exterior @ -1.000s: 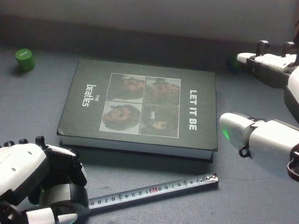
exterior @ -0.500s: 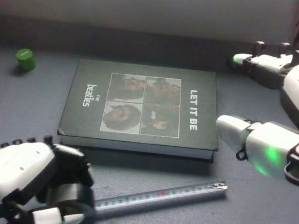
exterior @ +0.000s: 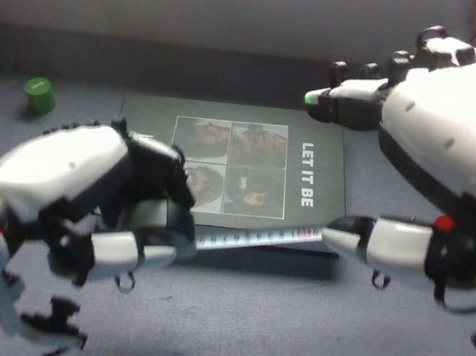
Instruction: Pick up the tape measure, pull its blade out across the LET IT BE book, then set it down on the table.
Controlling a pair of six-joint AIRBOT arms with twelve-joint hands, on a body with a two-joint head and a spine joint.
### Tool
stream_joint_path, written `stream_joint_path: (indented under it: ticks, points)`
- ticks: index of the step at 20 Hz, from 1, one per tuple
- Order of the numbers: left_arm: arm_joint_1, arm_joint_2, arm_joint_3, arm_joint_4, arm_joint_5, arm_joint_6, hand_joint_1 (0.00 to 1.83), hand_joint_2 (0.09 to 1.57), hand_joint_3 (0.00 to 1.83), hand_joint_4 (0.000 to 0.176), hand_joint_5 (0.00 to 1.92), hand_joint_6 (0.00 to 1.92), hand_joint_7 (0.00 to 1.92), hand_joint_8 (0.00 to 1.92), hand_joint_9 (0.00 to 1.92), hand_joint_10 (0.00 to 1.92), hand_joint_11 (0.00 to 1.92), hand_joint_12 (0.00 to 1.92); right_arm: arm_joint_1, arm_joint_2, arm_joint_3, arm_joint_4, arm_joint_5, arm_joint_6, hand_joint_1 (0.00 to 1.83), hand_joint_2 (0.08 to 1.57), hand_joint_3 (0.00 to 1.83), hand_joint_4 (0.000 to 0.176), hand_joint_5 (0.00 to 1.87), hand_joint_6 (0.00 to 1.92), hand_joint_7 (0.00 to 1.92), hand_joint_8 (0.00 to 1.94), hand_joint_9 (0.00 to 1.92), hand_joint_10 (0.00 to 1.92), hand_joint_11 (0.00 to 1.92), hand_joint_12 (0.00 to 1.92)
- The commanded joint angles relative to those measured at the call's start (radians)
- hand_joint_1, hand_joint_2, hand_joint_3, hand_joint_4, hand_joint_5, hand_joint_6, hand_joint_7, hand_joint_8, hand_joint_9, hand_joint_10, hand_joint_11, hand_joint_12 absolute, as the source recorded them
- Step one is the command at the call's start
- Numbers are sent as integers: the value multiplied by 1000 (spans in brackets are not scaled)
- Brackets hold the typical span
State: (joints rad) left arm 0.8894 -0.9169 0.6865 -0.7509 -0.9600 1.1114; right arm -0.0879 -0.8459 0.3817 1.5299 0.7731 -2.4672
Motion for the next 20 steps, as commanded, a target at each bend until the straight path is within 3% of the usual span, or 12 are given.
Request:
stream_joint_path:
  ticks: [1, 4, 5, 6, 9, 10, 11, 14, 15, 16, 18, 20]
  points:
    - [-32, 11, 17, 47, -52, -4, 1380, 1101, 0, 0, 919, 888, 1083, 865, 910, 1246, 862, 1146, 39, -3, 15, -12, -1, -45, 962, 1044, 0, 0, 494, 19, 569, 4, 504, 31, 101, 1011]
    - [-112, 48, 73, 59, 47, 24, 1380, 1104, 0, 0, 908, 900, 1077, 876, 906, 1254, 849, 1150, 89, -36, 65, 135, -17, -153, 970, 1070, 2, 0, 576, 18, 623, 8, 562, 35, 168, 1042]
    - [-159, 79, 122, 63, 119, 34, 1380, 1105, 0, 0, 906, 902, 1076, 878, 905, 1255, 847, 1151, 104, -61, 100, 214, -10, -234, 970, 1074, 2, 0, 593, 18, 637, 10, 572, 36, 178, 1047]
    - [-166, 84, 131, 63, 127, 36, 1380, 1105, 0, 0, 906, 902, 1076, 878, 905, 1255, 847, 1151, 106, -69, 107, 215, -9, -237, 970, 1074, 2, 0, 593, 18, 637, 10, 572, 36, 178, 1047]
    - [-208, 110, 186, 81, 203, 40, 1380, 1105, 0, 0, 908, 908, 1080, 874, 900, 1255, 850, 1157, 120, -140, 162, 215, 0, -281, 972, 1089, 0, 0, 850, 44, 773, 10, 721, 61, 339, 1115]
    - [-226, 118, 206, 96, 230, 40, 1380, 1105, 0, 0, 908, 908, 1080, 873, 900, 1255, 852, 1158, 123, -179, 194, 215, 18, -295, 1025, 1137, 0, 4, 897, 874, 804, 6, 749, 59, 359, 1126]
    - [-239, 124, 220, 103, 246, 40, 1380, 1104, 0, 0, 909, 910, 1081, 872, 901, 1254, 853, 1159, 123, -204, 217, 215, 26, -293, 1038, 1150, 1, 18, 894, 1070, 812, 5, 751, 54, 359, 1132]
    - [-277, 138, 258, 115, 302, 39, 1380, 1103, 0, 0, 910, 919, 1084, 862, 903, 1249, 854, 1158, 112, -282, 301, 215, 27, -276, 1031, 1163, 3, 28, 869, 1151, 818, 5, 756, 52, 360, 1138]
    - [-289, 139, 264, 116, 316, 29, 1380, 1103, 0, 0, 910, 919, 1084, 860, 903, 1249, 854, 1158, 110, -298, 319, 215, 27, -277, 999, 1110, 0, 0, 750, 635, 821, 4, 754, 45, 358, 1127]
    - [-300, 141, 268, 120, 327, 6, 1380, 1103, 0, 0, 910, 919, 1084, 860, 903, 1249, 854, 1158, 109, -312, 335, 214, 27, -277, 999, 1110, 0, 0, 750, 635, 821, 4, 754, 45, 358, 1127]
    - [-314, 147, 271, 123, 349, -27, 1381, 1098, 0, 0, 920, 917, 1094, 838, 910, 1236, 854, 1154, 101, -329, 362, 177, 30, -260, 988, 1094, 0, 0, 696, 46, 756, 1, 712, 11, 312, 1081]
    - [-322, 156, 273, 128, 381, -70, 1381, 1098, 0, 0, 916, 919, 1095, 841, 913, 1225, 850, 1146, 70, -345, 375, 2, 59, -187, 986, 1091, 0, 0, 561, 0, 645, 0, 588, 0, 206, 1045]
